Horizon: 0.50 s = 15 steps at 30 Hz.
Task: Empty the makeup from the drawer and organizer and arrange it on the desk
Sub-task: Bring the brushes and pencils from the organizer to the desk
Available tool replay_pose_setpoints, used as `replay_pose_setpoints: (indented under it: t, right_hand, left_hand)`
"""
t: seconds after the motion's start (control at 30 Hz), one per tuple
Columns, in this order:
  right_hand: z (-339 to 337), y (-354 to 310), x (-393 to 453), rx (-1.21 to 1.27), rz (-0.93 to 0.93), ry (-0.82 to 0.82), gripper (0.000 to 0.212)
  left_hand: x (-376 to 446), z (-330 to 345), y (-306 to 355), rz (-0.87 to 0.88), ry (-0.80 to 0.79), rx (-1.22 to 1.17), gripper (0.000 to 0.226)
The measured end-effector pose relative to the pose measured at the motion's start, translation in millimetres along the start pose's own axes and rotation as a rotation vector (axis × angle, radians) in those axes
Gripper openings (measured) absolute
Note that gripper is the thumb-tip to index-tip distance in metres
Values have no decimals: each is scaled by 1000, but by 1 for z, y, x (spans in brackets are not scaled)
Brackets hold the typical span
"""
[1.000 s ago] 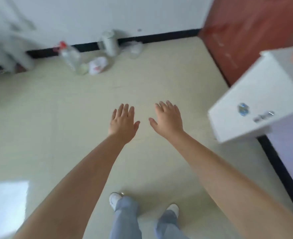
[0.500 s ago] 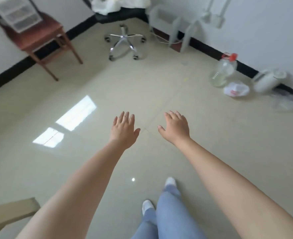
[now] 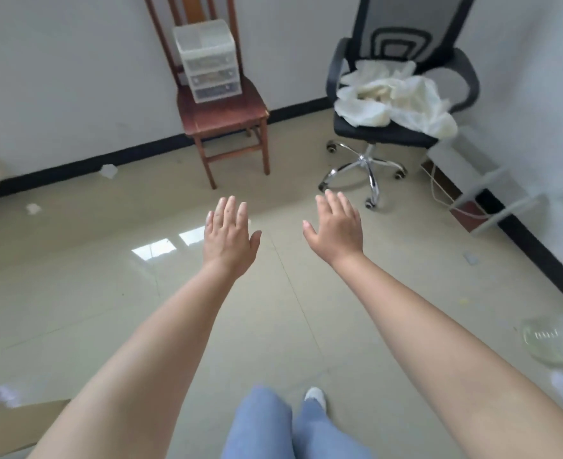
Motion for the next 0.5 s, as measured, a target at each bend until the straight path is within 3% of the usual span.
replay_pose_setpoints:
  t: [0.23, 0.5]
  right_hand:
    - [9, -53, 188, 17, -111, 20, 56]
    - [23, -95, 384, 8, -64, -20, 56]
  left_hand:
    - [167, -26, -66, -141, 9, 23, 60]
    - [360, -56, -123, -160, -63, 86, 60]
Point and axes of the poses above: each hand's wrist, its own x-axis towards the middle knuckle, its own z-axis out of the palm, y = z × x, the point moved 3 cm from there along x, towards the middle knuckle, and after that the axes turned 1 degree about -z, right-handed, at the moved point
